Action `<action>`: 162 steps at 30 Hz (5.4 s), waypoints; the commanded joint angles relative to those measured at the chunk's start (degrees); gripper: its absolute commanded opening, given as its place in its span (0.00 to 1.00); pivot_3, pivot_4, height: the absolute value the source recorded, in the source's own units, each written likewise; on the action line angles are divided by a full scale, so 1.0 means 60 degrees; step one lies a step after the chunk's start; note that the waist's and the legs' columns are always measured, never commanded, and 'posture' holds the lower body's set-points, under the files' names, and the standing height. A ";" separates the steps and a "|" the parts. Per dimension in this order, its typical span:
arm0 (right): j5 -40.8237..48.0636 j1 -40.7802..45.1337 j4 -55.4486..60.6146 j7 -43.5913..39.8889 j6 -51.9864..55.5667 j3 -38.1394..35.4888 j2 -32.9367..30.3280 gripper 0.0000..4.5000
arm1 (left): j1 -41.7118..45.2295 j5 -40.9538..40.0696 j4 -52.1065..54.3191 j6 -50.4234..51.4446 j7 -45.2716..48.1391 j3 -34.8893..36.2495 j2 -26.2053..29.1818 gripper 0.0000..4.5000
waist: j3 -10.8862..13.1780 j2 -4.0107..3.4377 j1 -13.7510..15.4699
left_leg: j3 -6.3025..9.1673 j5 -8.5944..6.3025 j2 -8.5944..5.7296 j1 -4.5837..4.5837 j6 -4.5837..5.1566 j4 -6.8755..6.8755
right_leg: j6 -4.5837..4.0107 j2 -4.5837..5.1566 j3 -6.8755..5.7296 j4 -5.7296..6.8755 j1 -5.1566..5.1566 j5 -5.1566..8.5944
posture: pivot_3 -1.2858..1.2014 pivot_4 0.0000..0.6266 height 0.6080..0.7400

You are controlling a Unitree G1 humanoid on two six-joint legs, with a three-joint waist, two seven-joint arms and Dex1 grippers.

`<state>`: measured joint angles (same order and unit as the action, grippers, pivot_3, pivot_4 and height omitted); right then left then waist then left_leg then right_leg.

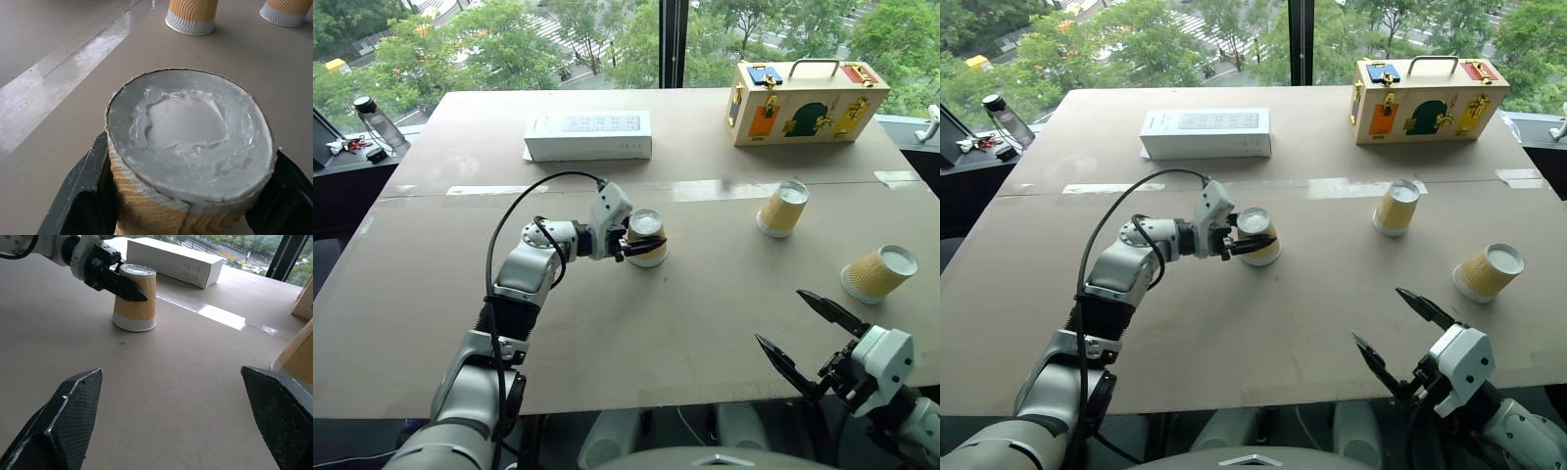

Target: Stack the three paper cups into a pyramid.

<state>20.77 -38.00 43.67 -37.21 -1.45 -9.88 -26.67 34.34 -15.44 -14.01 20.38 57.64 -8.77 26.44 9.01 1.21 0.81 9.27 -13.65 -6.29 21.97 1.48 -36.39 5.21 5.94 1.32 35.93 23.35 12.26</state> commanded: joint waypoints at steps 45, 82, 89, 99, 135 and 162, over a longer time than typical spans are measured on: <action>0.1838 0.5198 -0.0684 0.2426 0.6554 -0.2599 -0.1234 0.50 | -0.4149 -0.4609 0.6745 0.0946 0.0127 0.2448 0.0717 1.00 | 0.0014 -0.0049 -0.0041 | -0.0108 -0.0001 0.0052 -0.0013 0.0003 0.0005 | -0.0027 -0.0021 0.0063 -0.0005 0.0006 -0.0016 | 0.52 0.24 1.00; -0.1368 1.0540 -0.4747 0.0072 0.5020 0.4374 0.0608 0.50 | -0.7526 -0.4612 0.4944 -0.0846 0.1901 0.5539 0.2089 1.00 | 0.0033 -0.0031 -0.0255 | -0.0121 -0.0015 0.0092 0.0001 -0.0017 0.0015 | -0.0069 -0.0039 0.0034 -0.0013 0.0058 -0.0041 | 0.52 0.24 1.00; -0.1673 1.0543 -0.4809 -0.0170 0.4749 0.4295 0.0408 0.99 | -0.7514 -0.4747 0.5180 -0.0744 0.1748 0.5472 0.2073 1.00 | 0.0035 -0.0034 -0.0257 | -0.0122 -0.0016 0.0095 0.0000 -0.0018 0.0015 | -0.0071 -0.0043 0.0035 -0.0013 0.0060 -0.0043 | 0.52 0.24 1.00; 0.1123 1.1590 -0.2639 -0.0288 0.7099 0.1582 -0.0084 0.99 | -0.7197 -0.4713 0.5287 -0.0632 0.1768 0.5021 0.2001 1.00 | 0.0040 -0.0037 -0.0244 | -0.0117 -0.0019 0.0100 0.0004 -0.0018 0.0019 | -0.0072 -0.0045 0.0034 -0.0014 0.0058 -0.0042 | 0.52 0.24 1.00; 0.1090 1.2427 -0.5405 0.0253 0.6592 0.0707 -0.0392 0.49 | -0.7068 -0.4938 0.5454 -0.0572 0.1411 0.4924 0.1780 1.00 | 0.0060 -0.0069 -0.0340 | -0.0154 -0.0018 0.0108 0.0008 -0.0023 0.0032 | -0.0081 -0.0056 0.0069 -0.0017 0.0077 -0.0048 | 0.52 0.24 1.00; 0.0828 1.4373 -0.4834 -0.1368 0.7728 0.4227 -0.0144 0.49 | -0.8745 -0.5337 0.6313 -0.1077 0.1395 0.5970 0.1459 1.00 | 0.0058 -0.0065 -0.0268 | -0.0141 -0.0021 0.0115 0.0014 -0.0023 0.0037 | -0.0085 -0.0057 0.0050 -0.0023 0.0090 -0.0050 | 0.52 0.24 1.00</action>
<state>26.66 47.97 14.20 -44.59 46.70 15.70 -27.22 -18.08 -45.13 21.38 15.43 65.82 24.43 35.52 9.36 0.82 -0.80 8.42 -13.78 -5.60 22.06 1.34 -36.17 4.70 5.60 1.62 35.80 23.89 11.96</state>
